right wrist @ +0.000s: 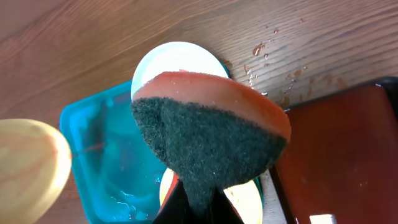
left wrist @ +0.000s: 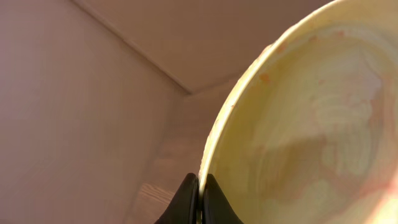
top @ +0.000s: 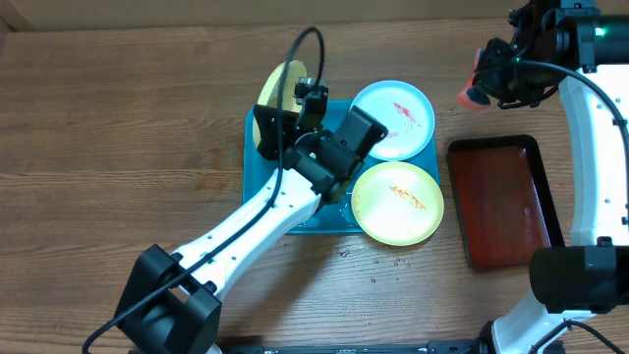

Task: Clean dirty plates on tray and stack at the side
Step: 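Lift the cleaned yellow plate with the left gripper and move it left, then set the yellow plate on the table left of the tray, release, then reach the left gripper to the lower-right yellow plate and grip its rim, then drag the yellow plate left to the tray center with the left gripper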

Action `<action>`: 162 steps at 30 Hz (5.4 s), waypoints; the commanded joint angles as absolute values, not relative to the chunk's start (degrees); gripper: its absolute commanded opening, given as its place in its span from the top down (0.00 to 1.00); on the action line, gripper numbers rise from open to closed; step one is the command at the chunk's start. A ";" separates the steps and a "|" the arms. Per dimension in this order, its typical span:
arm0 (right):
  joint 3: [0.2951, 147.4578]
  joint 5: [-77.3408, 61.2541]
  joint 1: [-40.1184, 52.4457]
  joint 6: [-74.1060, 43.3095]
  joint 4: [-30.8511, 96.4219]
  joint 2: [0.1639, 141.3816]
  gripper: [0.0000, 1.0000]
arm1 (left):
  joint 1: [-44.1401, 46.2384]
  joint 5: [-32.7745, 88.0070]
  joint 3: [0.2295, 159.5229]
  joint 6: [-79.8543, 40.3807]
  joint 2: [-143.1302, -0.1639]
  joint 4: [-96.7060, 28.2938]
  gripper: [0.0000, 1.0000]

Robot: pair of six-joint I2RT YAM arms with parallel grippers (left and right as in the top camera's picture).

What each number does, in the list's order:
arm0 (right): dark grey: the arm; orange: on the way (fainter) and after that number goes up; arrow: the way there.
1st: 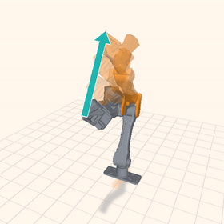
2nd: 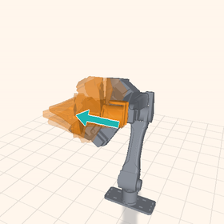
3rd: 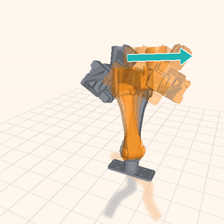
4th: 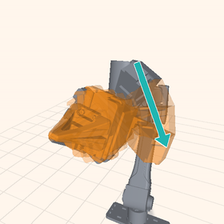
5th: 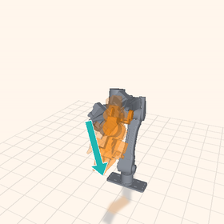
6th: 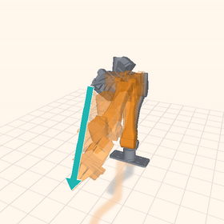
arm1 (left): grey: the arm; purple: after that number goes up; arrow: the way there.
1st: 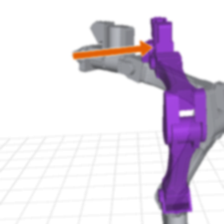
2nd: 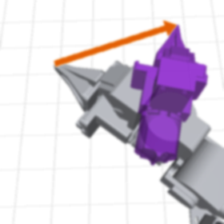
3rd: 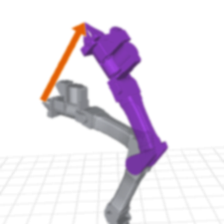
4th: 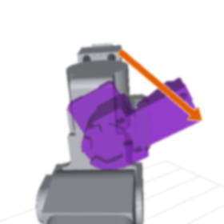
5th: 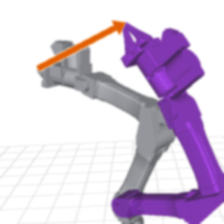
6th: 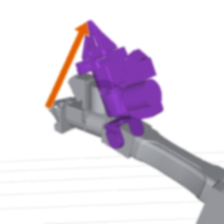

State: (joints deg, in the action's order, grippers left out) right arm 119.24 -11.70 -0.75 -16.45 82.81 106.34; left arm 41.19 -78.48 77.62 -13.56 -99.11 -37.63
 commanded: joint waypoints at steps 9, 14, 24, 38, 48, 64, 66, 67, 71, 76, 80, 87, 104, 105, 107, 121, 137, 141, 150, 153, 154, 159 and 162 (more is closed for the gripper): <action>119.81 -11.42 -0.93 -15.53 83.40 105.97 0.96 | 43.20 -89.56 79.02 -15.42 -98.45 -36.60 0.96; 119.81 -11.42 -0.93 -15.53 83.53 105.97 0.96 | 43.20 -88.75 79.02 -15.44 -98.43 -36.49 0.96; 119.81 -11.42 -0.93 -14.85 83.96 105.97 0.96 | 43.16 -81.03 79.02 -15.42 -98.45 -36.73 0.96; 119.81 -11.42 -0.93 -14.48 84.36 105.97 0.96 | 28.51 -25.08 79.02 -23.38 -98.02 -49.17 0.96; 119.81 -11.42 -0.93 -14.50 84.14 105.97 0.96 | 1.52 8.38 78.89 -21.71 -94.65 -48.25 0.96; 119.79 -11.42 -0.93 -14.50 83.94 105.97 0.96 | -16.60 -4.21 76.58 -26.22 -100.88 -49.93 0.96; 119.79 -11.42 -0.93 -14.50 83.94 105.97 0.96 | -16.64 -6.35 76.16 -28.34 -102.45 -49.78 0.96; 119.79 -11.42 -0.93 -14.50 83.94 105.97 0.96 | -16.64 -6.55 76.09 -28.45 -103.37 -49.52 0.96; 119.70 -11.42 -0.93 -14.48 83.92 105.97 0.96 | -16.58 -6.39 76.09 -28.56 -107.70 -48.99 0.96; 119.70 -11.42 -0.93 -14.48 83.92 105.97 0.96 | -16.47 -6.37 76.09 -27.99 -112.90 -48.77 0.96; 119.70 -11.42 -0.93 -14.44 84.23 105.97 0.96 | -16.47 -4.49 76.42 -22.65 -112.68 -47.83 0.76; 119.70 -11.46 -0.93 -13.45 84.77 105.97 0.96 | -16.34 2.31 82.50 -12.95 -108.33 -51.22 0.45; 109.25 -11.20 -0.27 -13.45 82.48 105.97 0.96 | 13.19 16.56 88.18 -21.52 -103.72 -55.29 0.47; 108.42 -11.20 -0.27 -13.45 81.97 105.97 0.96 | 14.96 16.56 88.18 -22.76 -104.16 -54.94 0.47; 107.07 -11.20 -0.27 -13.43 81.23 105.97 0.96 | 21.23 16.53 88.18 -27.53 -106.45 -52.88 0.44; 107.07 -11.20 -0.27 -13.43 80.44 105.97 0.96 | 34.87 19.57 88.18 -32.21 -120.88 -47.77 0.60; 107.07 -11.20 -0.27 -13.41 80.25 105.97 0.96 | 31.79 19.84 89.03 -27.94 -120.86 -49.71 0.96; 107.07 -11.22 -0.27 -13.41 80.23 105.97 0.96 | 28.97 18.70 90.83 -21.12 -120.86 -54.43 0.96; 107.07 -11.27 -0.27 -13.43 80.20 105.97 0.96 | 23.29 3.73 92.01 -1.50 -120.86 -57.47 0.96; 107.07 -11.68 -0.27 -13.43 80.20 105.97 0.96 | 22.72 -6.09 92.01 4.43 -120.86 -56.38 0.96; 107.07 -11.68 -0.27 -13.41 80.20 105.97 0.96 | 22.50 -9.91 92.01 5.76 -120.86 -55.68 0.96; 107.07 -11.68 -0.27 -13.41 80.23 105.97 0.96 | 22.02 -17.47 92.01 12.12 -120.86 -51.03 0.96; 107.07 -11.68 -0.27 -13.41 80.25 105.97 0.96 | 21.76 -18.72 92.01 12.84 -120.86 -46.83 0.68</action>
